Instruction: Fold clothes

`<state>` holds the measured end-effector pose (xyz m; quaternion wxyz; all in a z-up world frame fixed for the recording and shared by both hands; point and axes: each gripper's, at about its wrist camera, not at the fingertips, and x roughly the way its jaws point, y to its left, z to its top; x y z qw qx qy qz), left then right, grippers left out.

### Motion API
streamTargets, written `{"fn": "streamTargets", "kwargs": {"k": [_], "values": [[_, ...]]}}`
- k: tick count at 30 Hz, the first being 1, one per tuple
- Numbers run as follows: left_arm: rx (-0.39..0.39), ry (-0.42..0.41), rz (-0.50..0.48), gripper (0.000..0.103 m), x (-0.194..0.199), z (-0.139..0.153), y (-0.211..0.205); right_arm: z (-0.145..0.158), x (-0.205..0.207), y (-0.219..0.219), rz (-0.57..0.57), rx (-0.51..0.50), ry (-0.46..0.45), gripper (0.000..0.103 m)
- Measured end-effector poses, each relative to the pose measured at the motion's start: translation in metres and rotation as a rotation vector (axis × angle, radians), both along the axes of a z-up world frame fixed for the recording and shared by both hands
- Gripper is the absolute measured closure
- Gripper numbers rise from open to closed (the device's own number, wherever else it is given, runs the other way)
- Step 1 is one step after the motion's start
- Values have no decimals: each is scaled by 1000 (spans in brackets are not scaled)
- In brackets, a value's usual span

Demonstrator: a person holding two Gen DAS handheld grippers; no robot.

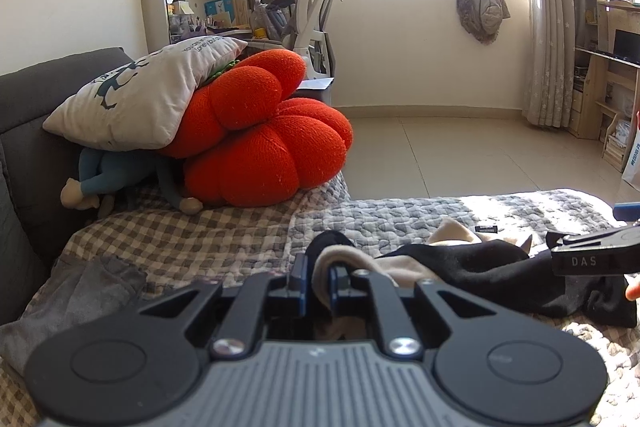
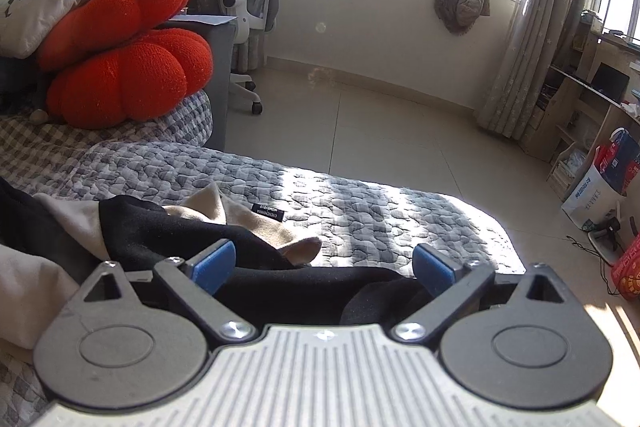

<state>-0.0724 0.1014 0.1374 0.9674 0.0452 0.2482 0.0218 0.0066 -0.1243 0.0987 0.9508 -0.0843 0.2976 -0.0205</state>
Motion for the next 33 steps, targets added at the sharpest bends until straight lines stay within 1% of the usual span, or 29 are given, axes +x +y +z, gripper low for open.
{"fn": "streamTargets", "kwargs": {"k": [3,5,8,9,10,11,12,13,15,16,17,18,20,21,22,23,24,25,26,27,28,30,31,32,33], "values": [[-12,-2,-8,93,1,2,7,-12,16,-3,65,36,70,6],[-27,2,-17,94,1,2,11,-21,26,-5,107,61,123,11],[-28,6,-26,94,2,1,15,-47,42,-7,154,112,256,34],[-31,8,-30,94,3,1,15,-53,45,-8,169,133,278,58],[-39,11,-36,94,3,1,16,-55,45,-8,184,155,281,80],[-56,15,-46,94,3,1,17,-57,45,-9,195,167,280,87],[-80,17,-53,94,3,3,19,-53,43,-8,196,153,262,93],[-107,18,-61,94,2,5,22,-43,39,-8,202,139,222,94],[-182,0,-65,94,-2,12,34,-17,26,-15,207,146,119,95],[-221,-16,-69,94,-5,17,40,1,17,-20,210,168,56,96],[-255,-32,-94,94,-10,22,44,21,5,-26,211,197,-8,96],[-289,-48,-128,94,-15,26,48,40,-7,-32,211,217,-74,96],[-355,-79,-195,94,-25,35,55,73,-34,-42,203,211,-199,96],[-389,-91,-242,94,-31,39,57,89,-51,-51,197,229,-261,96],[-404,-97,-290,94,-36,42,56,103,-66,-60,194,251,-314,96],[-383,-92,-347,94,-39,40,51,113,-80,-72,196,285,-342,96],[-353,-84,-407,94,-43,38,45,119,-90,-82,196,305,-351,96],[-322,-76,-467,93,-46,35,39,116,-93,-90,194,295,-315,96],[-277,-53,-524,90,-48,28,30,114,-95,-99,191,285,-280,95],[-229,-18,-567,84,-48,19,21,107,-95,-106,183,272,-234,95],[-176,26,-600,83,-48,8,11,92,-88,-113,163,255,-166,95],[-114,78,-632,81,-43,-6,-1,60,-75,-125,122,221,-30,94],[-88,101,-646,81,-41,-12,-6,47,-70,-130,105,201,21,94],[-99,106,-647,74,-38,-13,-6,40,-71,-135,98,176,31,94],[-125,105,-642,61,-34,-12,-3,35,-72,-139,96,158,35,93]]}}
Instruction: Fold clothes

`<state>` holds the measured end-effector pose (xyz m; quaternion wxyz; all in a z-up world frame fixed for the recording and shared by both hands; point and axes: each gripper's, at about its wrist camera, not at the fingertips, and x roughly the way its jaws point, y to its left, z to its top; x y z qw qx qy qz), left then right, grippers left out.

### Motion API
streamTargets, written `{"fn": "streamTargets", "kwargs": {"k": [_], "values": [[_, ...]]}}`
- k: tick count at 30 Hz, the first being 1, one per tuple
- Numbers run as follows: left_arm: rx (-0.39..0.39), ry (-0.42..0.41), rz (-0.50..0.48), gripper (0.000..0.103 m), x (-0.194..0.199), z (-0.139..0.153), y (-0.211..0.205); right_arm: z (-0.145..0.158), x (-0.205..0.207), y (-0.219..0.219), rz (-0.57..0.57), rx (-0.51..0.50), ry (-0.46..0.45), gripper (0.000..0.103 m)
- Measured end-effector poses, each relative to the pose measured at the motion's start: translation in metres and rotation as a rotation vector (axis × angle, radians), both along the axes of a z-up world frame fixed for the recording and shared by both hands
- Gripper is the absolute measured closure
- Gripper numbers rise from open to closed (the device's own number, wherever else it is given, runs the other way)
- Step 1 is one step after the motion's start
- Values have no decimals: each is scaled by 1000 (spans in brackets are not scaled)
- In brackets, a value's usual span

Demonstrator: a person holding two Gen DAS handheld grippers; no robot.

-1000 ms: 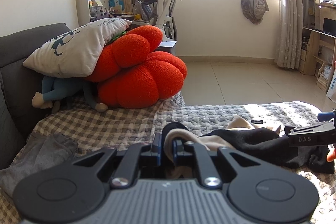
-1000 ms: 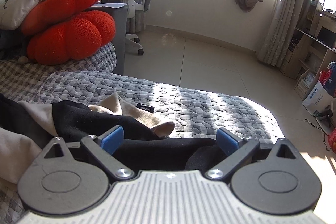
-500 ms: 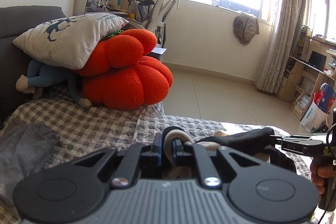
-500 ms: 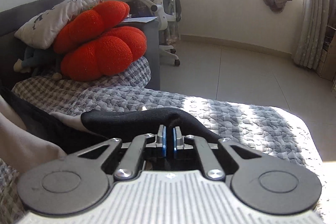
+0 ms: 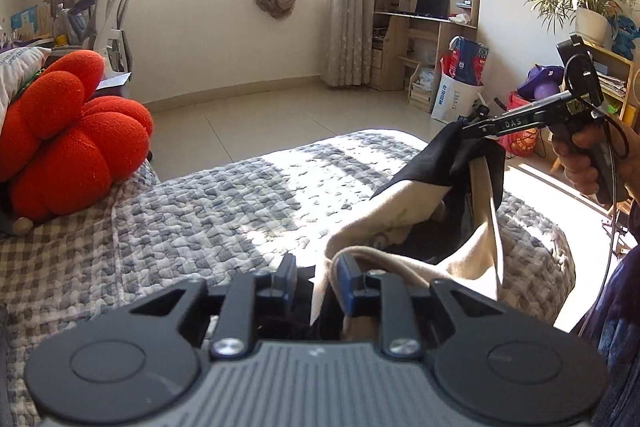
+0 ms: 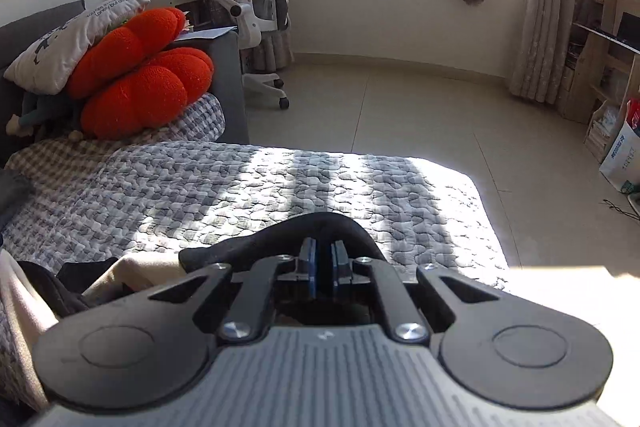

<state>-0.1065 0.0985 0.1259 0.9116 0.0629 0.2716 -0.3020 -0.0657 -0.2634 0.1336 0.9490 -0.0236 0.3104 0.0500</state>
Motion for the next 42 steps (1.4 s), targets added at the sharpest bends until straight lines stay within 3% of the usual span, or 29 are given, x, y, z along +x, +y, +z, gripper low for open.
{"fn": "streamTargets", "kwargs": {"k": [1,3,5,7,8,12,16,17,18,19,20,21,23,25,29,32,35,37,39,42], "values": [[-43,6,12,53,4,3,6,1,-4,-5,6,5,-14,89],[-92,14,49,29,10,6,15,5,-10,-12,-2,33,-44,85],[-110,22,121,24,18,5,22,7,-11,-13,-17,19,-63,79],[-98,53,185,24,28,-1,26,7,-15,-13,-29,1,-92,55],[-89,70,216,24,33,-5,28,7,-13,-11,-17,2,-99,51],[40,196,205,25,52,-44,8,-1,-3,9,116,20,-48,49],[228,236,170,26,61,-83,-24,-25,17,45,210,-87,48,45],[234,254,175,30,64,-88,-27,-33,23,50,211,-110,79,45],[218,276,184,48,68,-93,-26,-40,28,54,212,-132,111,47],[194,301,191,63,72,-95,-24,-48,32,58,215,-153,140,68],[179,309,200,85,74,-95,-24,-53,32,60,219,-168,158,76],[188,299,213,96,75,-91,-24,-53,30,62,222,-176,146,81],[178,221,250,96,72,-74,-22,-37,17,61,210,-178,42,87],[117,126,301,97,69,-46,-13,-8,-1,54,181,-122,-131,89],[-111,-57,398,97,64,20,23,39,-39,39,152,4,-357,89],[-56,-44,369,95,69,14,23,25,-41,44,299,8,-221,89],[48,90,389,95,90,-27,17,-19,-27,65,388,-116,10,88],[112,136,381,95,98,-50,13,-32,-24,74,397,-190,39,87],[134,144,373,93,100,-58,12,-35,-20,72,415,-201,33,84],[76,129,369,88,98,-49,17,-30,-14,62,382,-180,3,57]]}}
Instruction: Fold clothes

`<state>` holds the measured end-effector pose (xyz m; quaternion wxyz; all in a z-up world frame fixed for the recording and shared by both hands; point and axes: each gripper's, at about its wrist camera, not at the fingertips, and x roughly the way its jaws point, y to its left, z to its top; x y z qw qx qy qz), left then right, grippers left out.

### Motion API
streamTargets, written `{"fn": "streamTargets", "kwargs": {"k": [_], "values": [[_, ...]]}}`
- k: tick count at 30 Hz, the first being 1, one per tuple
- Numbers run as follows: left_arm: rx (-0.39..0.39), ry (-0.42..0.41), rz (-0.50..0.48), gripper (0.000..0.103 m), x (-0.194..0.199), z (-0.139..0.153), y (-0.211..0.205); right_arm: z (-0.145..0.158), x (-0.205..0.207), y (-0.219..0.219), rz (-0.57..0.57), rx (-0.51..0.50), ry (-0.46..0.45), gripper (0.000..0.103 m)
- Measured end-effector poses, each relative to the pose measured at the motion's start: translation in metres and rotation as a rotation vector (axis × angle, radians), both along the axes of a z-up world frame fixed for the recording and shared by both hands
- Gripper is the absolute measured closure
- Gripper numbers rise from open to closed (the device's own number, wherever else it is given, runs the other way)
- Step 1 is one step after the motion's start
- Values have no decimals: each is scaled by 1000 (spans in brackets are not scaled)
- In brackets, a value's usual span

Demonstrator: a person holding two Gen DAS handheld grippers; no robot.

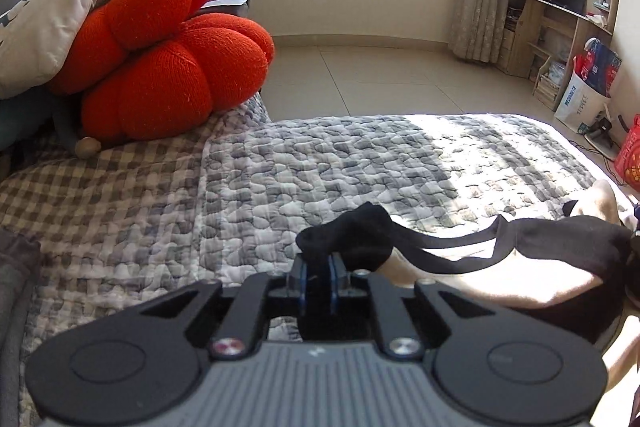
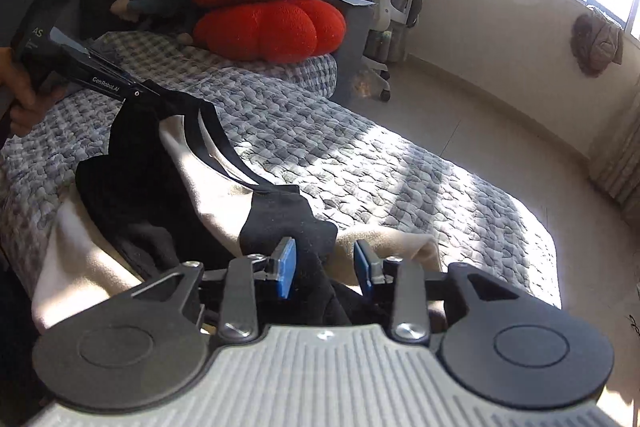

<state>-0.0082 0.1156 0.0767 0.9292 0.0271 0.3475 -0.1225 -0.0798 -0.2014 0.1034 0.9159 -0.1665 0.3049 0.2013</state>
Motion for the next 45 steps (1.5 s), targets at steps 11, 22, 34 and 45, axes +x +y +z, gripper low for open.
{"fn": "streamTargets", "kwargs": {"k": [11,22,34,45], "values": [[-106,121,1,36,36,-23,-5,-20,34,-9,-22,176,203,55],[-150,-54,32,89,19,22,3,19,0,8,-96,29,-176,94],[-266,-551,-145,90,-99,176,9,106,-83,4,-279,-162,-860,96],[-375,-842,-207,89,-200,257,36,217,-166,-19,-235,-13,-1159,96]]}}
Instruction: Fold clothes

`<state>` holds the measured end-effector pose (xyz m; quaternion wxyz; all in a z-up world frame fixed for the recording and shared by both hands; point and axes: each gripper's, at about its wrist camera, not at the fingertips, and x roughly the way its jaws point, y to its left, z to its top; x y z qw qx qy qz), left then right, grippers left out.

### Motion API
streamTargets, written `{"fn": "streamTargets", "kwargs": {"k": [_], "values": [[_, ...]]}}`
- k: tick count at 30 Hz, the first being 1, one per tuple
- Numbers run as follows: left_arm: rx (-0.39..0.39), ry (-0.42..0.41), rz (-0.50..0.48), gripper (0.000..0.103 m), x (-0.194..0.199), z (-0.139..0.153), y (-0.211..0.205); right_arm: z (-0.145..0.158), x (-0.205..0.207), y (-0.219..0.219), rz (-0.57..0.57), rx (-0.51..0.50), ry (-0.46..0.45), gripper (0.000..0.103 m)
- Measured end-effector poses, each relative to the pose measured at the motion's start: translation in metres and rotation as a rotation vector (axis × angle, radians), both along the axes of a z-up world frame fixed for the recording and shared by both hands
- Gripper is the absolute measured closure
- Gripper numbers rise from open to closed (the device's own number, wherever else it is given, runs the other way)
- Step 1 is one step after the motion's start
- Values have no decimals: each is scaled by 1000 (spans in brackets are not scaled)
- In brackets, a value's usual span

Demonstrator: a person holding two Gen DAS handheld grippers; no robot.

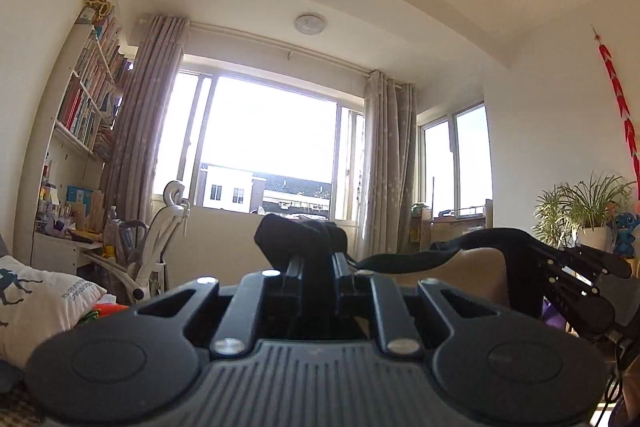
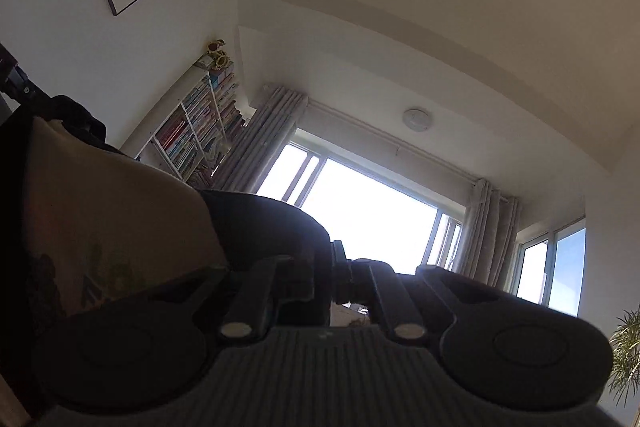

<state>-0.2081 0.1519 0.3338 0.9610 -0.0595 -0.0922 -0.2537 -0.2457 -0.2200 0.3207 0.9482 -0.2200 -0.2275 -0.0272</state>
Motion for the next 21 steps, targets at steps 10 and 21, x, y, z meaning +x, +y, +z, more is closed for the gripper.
{"fn": "streamTargets", "kwargs": {"k": [10,21], "values": [[192,305,154,89,127,-72,-56,-62,119,-4,-31,17,410,95],[253,863,285,88,300,-268,-55,-249,313,-6,-252,62,1052,90]]}}
